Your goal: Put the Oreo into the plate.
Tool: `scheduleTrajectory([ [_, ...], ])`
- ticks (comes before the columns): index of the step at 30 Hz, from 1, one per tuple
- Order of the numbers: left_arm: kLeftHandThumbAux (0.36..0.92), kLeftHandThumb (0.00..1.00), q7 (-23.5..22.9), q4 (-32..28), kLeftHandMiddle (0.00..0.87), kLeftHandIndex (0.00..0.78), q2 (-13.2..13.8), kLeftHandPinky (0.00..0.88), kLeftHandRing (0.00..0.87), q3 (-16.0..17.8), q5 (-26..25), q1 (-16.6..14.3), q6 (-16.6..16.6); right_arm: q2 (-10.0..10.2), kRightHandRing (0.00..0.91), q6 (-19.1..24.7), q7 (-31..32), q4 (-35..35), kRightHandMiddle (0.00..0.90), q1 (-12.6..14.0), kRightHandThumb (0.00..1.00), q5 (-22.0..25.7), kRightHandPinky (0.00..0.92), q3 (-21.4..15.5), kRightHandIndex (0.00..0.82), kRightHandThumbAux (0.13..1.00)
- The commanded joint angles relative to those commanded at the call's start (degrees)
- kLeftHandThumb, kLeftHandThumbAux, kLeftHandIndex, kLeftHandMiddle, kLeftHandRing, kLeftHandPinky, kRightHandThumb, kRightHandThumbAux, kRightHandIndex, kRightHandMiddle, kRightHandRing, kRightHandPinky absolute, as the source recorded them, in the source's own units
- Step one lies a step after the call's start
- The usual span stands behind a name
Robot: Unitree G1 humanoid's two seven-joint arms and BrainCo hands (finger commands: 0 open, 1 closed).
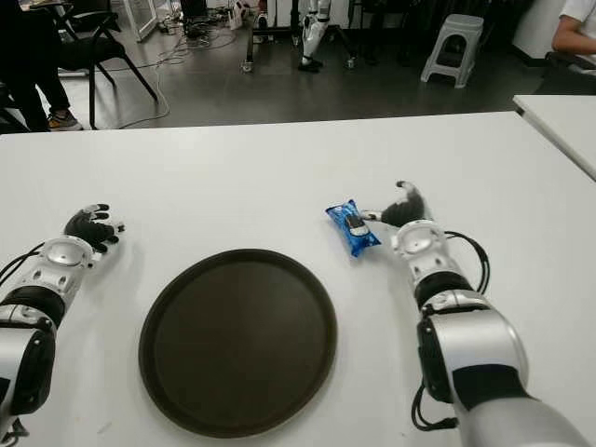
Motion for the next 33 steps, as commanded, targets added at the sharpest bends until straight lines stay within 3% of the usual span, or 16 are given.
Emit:
scheduleTrajectory([
  [4, 0.751, 0.210, 0.0, 0.1, 0.136, 0.107, 0.1, 0.205, 0.167, -0.4, 0.5, -0.2, 0.3, -0.1, 0.121, -1.7, 0.9, -0.1, 0.062, 0.2, 0.000, -0.6, 0.168, 1.1, 0.047, 0.751],
  [7, 0.752, 0.217, -0.3, 0.1, 0.136, 0.096, 0.1, 0.200, 0.166, -0.3, 0.4, -0.2, 0.3, -0.3, 0.070, -2.4, 1.3, -0.1, 0.043, 0.3, 0.000, -1.1, 0.099, 2.1, 0.045, 0.715],
  [20, 0.765, 0.206, -1.1, -0.1, 0.118, 0.091, 0.0, 0.191, 0.156, 1.0, -0.8, -0.2, 0.2, 0.6, 0.036, -2.3, 3.5, -3.4, 0.040, -1.0, 0.000, -1.4, 0.032, 4.2, 0.036, 0.645],
  [29, 0.770, 0.174, -0.9, -0.1, 0.123, 0.106, 0.0, 0.197, 0.161, 0.4, -0.2, -0.3, 0.4, -0.2, 0.044, -2.3, 4.3, -5.3, 0.051, -0.4, 0.000, -2.7, 0.034, 6.4, 0.046, 0.650],
  [33, 0.773, 0.211, -1.0, -0.1, 0.121, 0.105, 0.0, 0.197, 0.161, 0.8, -0.7, -0.2, 0.1, -0.9, 0.035, -3.3, 4.9, -5.8, 0.051, -0.4, 0.000, -4.2, 0.018, 8.5, 0.049, 0.650],
])
